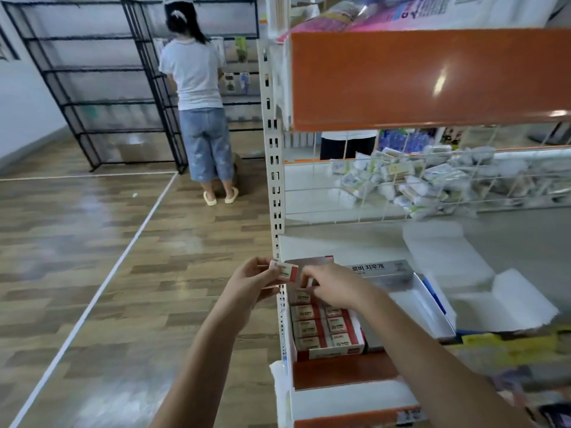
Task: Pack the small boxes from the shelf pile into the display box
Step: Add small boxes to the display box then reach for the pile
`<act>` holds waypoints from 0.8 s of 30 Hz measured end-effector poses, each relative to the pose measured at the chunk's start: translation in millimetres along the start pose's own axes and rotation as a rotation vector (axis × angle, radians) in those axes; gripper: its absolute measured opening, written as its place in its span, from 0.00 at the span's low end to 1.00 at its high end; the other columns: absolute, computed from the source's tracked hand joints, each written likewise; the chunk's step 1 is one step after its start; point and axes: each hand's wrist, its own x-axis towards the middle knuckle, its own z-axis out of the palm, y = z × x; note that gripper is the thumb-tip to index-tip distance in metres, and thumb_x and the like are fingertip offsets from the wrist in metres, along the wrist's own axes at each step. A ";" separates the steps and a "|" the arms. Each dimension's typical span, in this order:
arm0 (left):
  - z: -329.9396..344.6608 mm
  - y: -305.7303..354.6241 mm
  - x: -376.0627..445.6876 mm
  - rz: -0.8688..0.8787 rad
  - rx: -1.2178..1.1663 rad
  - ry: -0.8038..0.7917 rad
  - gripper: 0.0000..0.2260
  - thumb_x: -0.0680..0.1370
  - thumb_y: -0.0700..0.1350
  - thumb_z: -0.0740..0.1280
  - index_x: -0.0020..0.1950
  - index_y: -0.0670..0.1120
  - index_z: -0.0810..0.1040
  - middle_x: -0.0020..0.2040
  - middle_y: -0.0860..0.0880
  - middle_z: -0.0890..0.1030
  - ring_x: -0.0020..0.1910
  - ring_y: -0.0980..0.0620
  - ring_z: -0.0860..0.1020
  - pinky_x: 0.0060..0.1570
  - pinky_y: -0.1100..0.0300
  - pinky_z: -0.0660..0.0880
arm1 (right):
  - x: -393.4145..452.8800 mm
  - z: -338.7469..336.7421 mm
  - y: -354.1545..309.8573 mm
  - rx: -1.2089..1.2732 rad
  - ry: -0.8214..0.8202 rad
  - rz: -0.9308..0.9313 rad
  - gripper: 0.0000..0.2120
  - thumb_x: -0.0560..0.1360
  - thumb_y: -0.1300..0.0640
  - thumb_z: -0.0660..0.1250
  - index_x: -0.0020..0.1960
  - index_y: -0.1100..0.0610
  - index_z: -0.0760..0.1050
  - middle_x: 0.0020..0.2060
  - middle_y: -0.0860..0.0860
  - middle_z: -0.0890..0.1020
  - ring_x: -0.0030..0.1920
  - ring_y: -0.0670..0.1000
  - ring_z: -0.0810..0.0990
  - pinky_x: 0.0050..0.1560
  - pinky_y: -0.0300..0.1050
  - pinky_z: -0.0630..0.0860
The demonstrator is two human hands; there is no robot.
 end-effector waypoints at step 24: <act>50.6 4.7 33.3 0.258 1.148 -0.138 0.07 0.74 0.48 0.68 0.50 0.49 0.78 0.45 0.54 0.81 0.42 0.57 0.78 0.42 0.59 0.79 | -38.4 -3.2 31.6 0.081 0.300 0.343 0.11 0.77 0.51 0.64 0.56 0.55 0.74 0.47 0.50 0.80 0.43 0.48 0.75 0.35 0.38 0.66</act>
